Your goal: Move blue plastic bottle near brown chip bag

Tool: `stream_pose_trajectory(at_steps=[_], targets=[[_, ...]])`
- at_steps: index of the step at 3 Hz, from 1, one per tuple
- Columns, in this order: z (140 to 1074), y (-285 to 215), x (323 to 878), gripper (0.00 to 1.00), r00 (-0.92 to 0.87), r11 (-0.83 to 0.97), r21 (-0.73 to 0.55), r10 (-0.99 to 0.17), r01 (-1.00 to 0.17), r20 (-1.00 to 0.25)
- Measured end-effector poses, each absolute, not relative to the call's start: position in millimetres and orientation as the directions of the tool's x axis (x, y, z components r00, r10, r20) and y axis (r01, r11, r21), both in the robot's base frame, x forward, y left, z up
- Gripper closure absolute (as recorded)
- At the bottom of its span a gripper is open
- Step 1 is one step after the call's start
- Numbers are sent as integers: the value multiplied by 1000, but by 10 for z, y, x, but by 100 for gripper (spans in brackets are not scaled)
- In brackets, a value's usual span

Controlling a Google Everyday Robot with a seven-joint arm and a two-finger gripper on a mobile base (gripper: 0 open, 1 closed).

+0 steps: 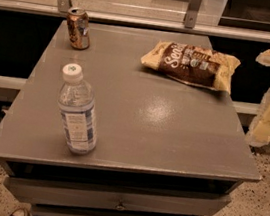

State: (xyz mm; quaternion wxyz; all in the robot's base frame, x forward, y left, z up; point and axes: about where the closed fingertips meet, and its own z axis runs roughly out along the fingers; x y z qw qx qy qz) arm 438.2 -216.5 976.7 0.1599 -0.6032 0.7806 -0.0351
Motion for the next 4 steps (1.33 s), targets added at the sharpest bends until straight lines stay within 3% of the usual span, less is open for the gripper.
stream_pose_trajectory(at_steps=[2, 3, 4], targets=[[9764, -2090, 4376, 0, -212, 273, -252, -946, -928, -244], [9659, -1977, 4376, 0, -193, 287, -247, -919, -925, -345], [9428, -1738, 4442, 0, -142, 301, -235, -841, -924, -522]])
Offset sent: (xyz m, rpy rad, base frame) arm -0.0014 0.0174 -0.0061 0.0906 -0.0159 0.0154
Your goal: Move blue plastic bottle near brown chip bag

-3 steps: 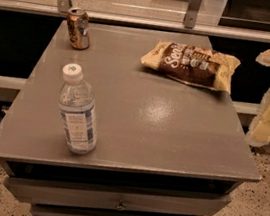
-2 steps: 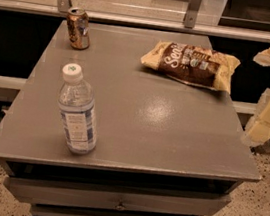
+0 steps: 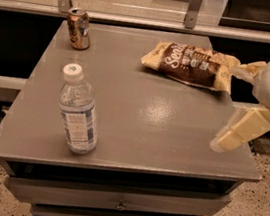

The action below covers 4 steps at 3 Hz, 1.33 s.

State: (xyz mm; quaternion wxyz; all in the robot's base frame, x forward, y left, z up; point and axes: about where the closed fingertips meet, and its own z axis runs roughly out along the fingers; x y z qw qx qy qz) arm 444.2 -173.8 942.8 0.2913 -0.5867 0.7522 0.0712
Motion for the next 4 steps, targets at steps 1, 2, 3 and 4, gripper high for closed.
stream_pose_trajectory(at_steps=[1, 2, 3, 4], targets=[[9090, -1414, 4490, 0, -80, 288, -200, -730, -936, -678], [8834, -838, 4401, 0, -30, 221, -114, -558, -969, -829], [8848, -248, 4200, 0, -42, 127, 0, -324, -992, -945], [9111, 194, 4020, 0, -69, 40, 65, -104, -997, -992]])
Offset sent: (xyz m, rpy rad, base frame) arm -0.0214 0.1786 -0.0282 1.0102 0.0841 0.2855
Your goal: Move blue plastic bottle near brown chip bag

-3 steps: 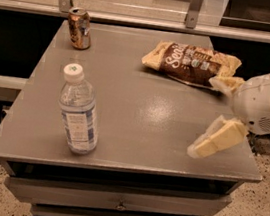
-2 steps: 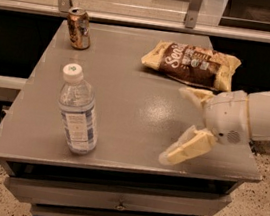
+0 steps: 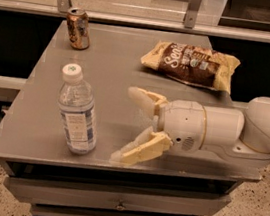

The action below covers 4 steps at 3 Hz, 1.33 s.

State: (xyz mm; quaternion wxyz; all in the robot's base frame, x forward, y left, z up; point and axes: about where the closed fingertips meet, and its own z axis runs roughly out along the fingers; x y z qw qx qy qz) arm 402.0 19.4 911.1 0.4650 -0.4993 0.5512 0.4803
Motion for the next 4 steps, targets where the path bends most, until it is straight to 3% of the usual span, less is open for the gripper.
stream_pose_trajectory(at_steps=[1, 3, 4], targets=[[9335, 574, 3900, 0, -70, -4, 70, 25, -998, -997], [9313, 978, 3883, 0, -53, 57, 53, 2, -997, -999], [9218, 1034, 3937, 19, -61, 97, 59, -22, -994, -998]])
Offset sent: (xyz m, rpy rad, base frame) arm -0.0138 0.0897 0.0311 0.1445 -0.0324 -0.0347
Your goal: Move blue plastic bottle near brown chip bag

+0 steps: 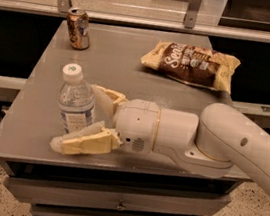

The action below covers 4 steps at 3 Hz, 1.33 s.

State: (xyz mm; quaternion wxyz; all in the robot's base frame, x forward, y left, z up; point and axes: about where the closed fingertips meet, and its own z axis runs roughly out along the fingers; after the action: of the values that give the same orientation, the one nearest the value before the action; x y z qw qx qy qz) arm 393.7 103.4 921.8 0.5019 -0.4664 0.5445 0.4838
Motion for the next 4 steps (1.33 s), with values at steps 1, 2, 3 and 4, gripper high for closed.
stream_pose_trajectory(at_steps=[1, 2, 3, 4], targets=[[9190, 1083, 3991, 43, -79, 129, 74, -28, -989, -997], [9161, 1073, 4038, 64, -99, 156, 92, -35, -983, -994], [9170, 901, 4199, 89, -99, 209, 86, -53, -974, -994], [9314, 330, 4529, 100, -56, 329, 19, -102, -944, -993]])
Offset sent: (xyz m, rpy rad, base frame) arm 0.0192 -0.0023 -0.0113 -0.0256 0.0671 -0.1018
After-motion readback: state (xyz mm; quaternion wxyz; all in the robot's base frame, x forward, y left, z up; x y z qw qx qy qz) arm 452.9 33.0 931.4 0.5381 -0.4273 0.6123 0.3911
